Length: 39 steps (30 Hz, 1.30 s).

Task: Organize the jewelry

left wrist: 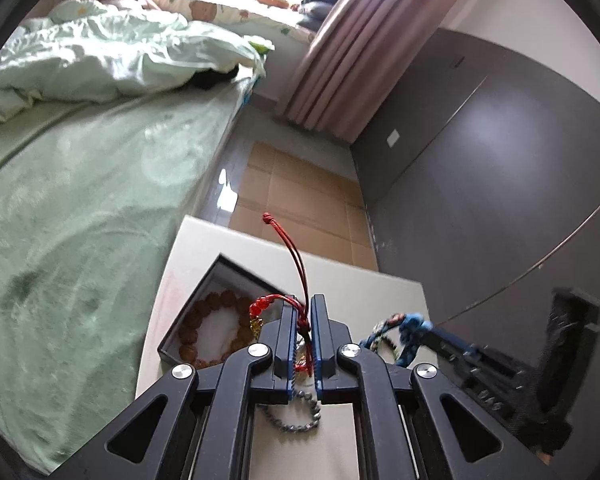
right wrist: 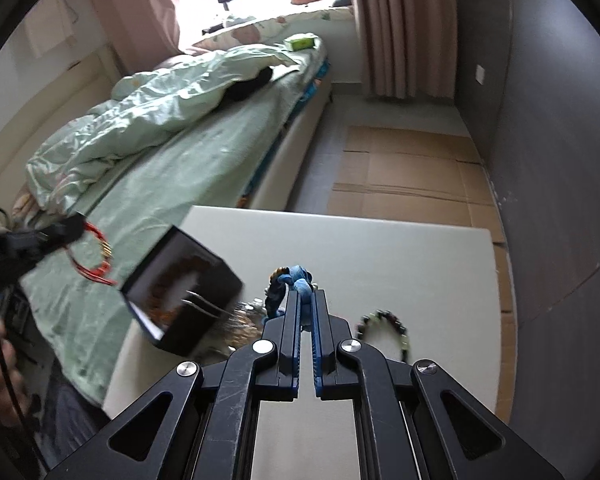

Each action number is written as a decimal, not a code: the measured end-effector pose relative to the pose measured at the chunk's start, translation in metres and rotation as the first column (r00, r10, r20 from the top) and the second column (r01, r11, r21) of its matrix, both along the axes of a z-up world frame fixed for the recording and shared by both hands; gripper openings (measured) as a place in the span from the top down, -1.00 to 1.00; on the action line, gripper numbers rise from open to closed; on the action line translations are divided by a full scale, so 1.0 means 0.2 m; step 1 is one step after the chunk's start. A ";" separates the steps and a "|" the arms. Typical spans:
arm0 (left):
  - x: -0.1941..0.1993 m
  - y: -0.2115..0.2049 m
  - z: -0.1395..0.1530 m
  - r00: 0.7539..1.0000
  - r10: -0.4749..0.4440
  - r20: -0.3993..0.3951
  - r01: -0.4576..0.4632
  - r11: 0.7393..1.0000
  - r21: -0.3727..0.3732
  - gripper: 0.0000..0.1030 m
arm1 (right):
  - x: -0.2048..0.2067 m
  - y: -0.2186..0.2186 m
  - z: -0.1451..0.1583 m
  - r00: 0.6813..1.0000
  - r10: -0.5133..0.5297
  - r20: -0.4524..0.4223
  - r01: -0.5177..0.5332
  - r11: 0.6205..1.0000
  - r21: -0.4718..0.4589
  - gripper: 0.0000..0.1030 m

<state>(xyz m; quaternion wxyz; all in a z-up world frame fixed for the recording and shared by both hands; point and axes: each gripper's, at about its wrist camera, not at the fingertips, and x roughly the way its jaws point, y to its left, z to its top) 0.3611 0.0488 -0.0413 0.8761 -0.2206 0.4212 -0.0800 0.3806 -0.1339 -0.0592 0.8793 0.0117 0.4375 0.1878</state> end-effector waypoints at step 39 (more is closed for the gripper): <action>-0.22 0.31 -0.24 0.992 0.109 -0.071 -0.111 0.993 -0.033 -0.38 | 0.09 0.30 -0.05 0.983 0.178 -0.035 -0.174 0.982 0.077 -0.23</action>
